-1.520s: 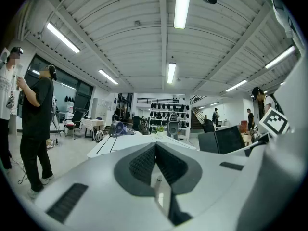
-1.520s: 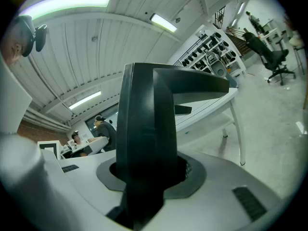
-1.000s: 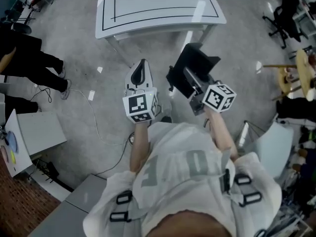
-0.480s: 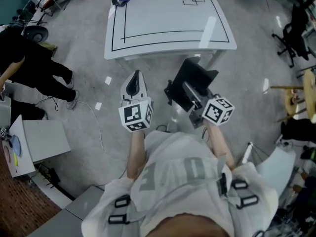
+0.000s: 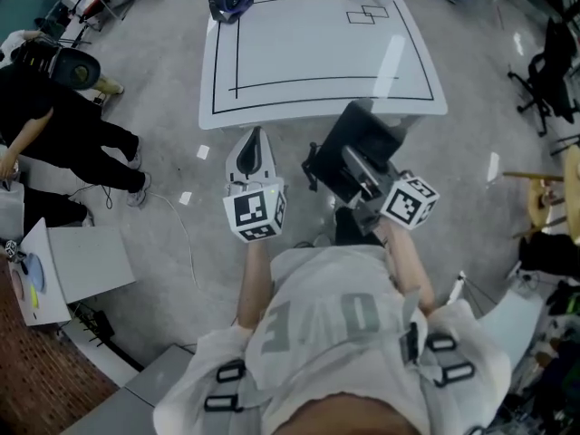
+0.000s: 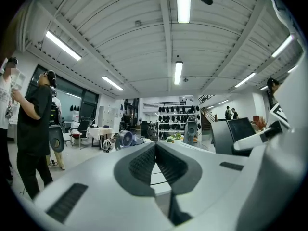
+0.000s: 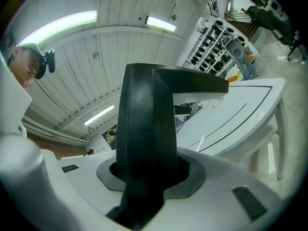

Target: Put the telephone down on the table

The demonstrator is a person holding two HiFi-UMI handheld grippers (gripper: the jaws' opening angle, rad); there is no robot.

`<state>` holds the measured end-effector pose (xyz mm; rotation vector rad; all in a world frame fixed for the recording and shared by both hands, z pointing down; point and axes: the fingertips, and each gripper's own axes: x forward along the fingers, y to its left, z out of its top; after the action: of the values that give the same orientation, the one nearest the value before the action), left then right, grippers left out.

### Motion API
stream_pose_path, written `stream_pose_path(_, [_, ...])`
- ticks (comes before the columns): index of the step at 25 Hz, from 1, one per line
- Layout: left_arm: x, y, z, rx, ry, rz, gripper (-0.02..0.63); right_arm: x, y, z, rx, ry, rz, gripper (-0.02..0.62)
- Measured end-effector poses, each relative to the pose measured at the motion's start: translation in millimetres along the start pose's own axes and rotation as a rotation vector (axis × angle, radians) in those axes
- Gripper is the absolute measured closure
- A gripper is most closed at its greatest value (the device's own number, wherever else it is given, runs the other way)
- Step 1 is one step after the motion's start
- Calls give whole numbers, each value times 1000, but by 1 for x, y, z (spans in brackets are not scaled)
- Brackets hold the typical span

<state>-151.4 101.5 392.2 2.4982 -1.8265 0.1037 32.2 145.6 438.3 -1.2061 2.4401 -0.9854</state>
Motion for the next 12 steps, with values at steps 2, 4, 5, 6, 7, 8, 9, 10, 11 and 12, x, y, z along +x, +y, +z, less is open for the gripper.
stream_pose_path(2, [12,2,5,10,-9,6,600,15,-5,10,6,3,28,442])
stream_pose_path(4, [25,6,9,13,-18,17,600,34,-11,22,-10,9,52,442])
stream_pose_path(5, [34,9,11,13,-21,26,599,44,-14,28,-19,13,60,442])
stream_pose_path(6, [43,12,13,11,-23,35,600,53,-19,35,-26,17,70,442])
stream_pose_path(7, [53,14,15,9,-28,44,600,62,-22,42,-30,22,81,442])
stream_pose_path(8, [63,16,18,7,-31,50,599,70,-26,50,-32,27,93,442])
stream_pose_path(9, [73,18,20,5,-32,57,600,78,-31,57,-31,33,104,442])
stream_pose_path(10, [83,20,21,4,-33,64,600,85,-35,63,-27,38,114,442])
stream_pose_path(11, [92,22,23,0,-36,72,600,93,-39,69,-23,43,126,442])
stream_pose_path(12, [101,25,25,-3,-38,82,600,102,-42,74,-22,47,139,442])
